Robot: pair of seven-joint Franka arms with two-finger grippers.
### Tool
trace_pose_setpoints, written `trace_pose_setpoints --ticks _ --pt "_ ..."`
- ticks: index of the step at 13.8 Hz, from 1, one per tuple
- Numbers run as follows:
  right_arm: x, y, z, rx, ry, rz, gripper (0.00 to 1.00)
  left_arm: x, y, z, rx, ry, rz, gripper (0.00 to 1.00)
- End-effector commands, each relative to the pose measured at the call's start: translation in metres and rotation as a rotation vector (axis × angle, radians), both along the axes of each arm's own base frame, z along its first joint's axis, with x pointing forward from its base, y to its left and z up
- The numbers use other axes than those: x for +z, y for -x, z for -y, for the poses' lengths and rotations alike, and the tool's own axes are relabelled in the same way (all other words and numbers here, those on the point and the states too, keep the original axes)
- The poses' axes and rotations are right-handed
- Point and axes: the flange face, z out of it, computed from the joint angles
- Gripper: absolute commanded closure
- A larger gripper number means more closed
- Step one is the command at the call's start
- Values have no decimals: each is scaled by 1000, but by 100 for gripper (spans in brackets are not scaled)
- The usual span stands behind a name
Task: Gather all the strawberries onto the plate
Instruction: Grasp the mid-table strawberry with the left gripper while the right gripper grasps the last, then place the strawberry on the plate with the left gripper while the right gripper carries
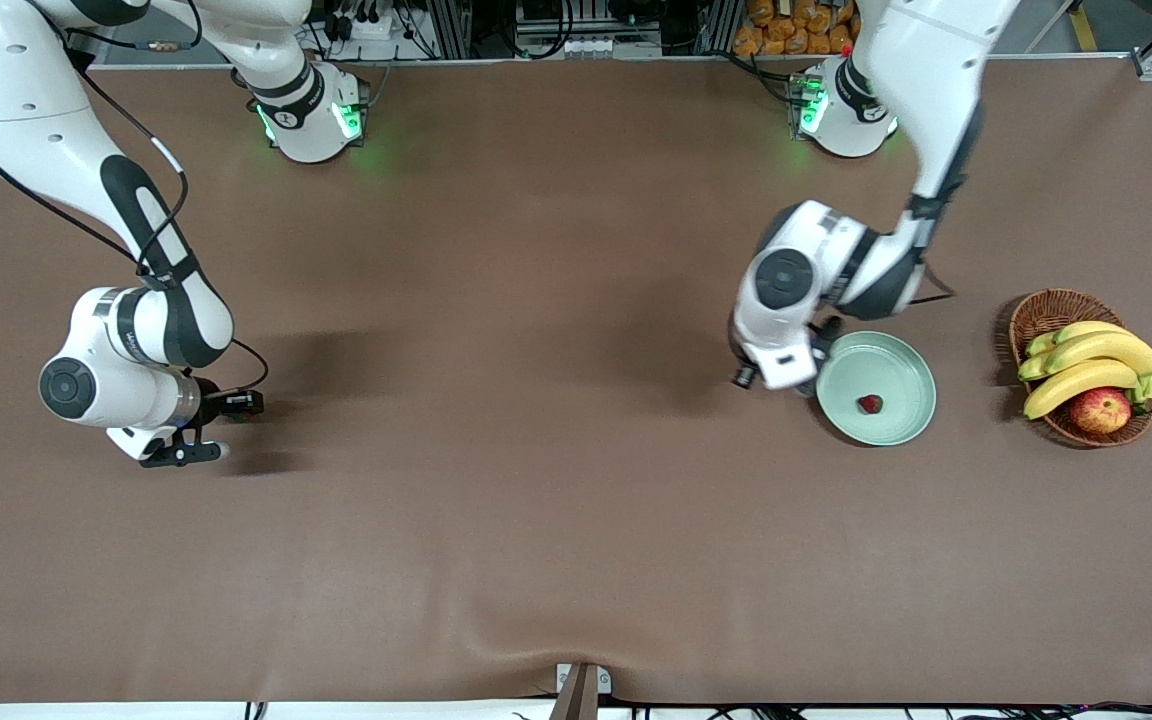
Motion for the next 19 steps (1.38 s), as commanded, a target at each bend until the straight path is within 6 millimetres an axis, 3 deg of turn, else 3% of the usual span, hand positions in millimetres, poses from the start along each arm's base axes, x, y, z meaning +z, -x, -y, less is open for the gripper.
trace_pose_setpoints --ticks 1,5,8,13,16,17,19 --pt "16 -1 -1 26 17 20 100 28 -24 -41 -66 -22 -31 100" --pt "53 -34 -20 -10 12 47 100 26 -44 -96 -136 -2 -59 100" --pt "78 -51 -78 -78 -28 58 100 20 -52 -139 -176 15 -85 100" --pt "112 -68 -188 -254 -188 82 100 0 -54 -185 -190 39 -89 100" --pt "122 -59 -266 -392 -216 49 100 -14 -55 -194 -223 51 -108 100" --pt "123 -52 -302 -449 -237 25 100 -17 -56 -206 -206 55 -99 96" --pt "124 -39 -359 -531 -264 2 100 -23 -55 -205 -213 58 -106 86"
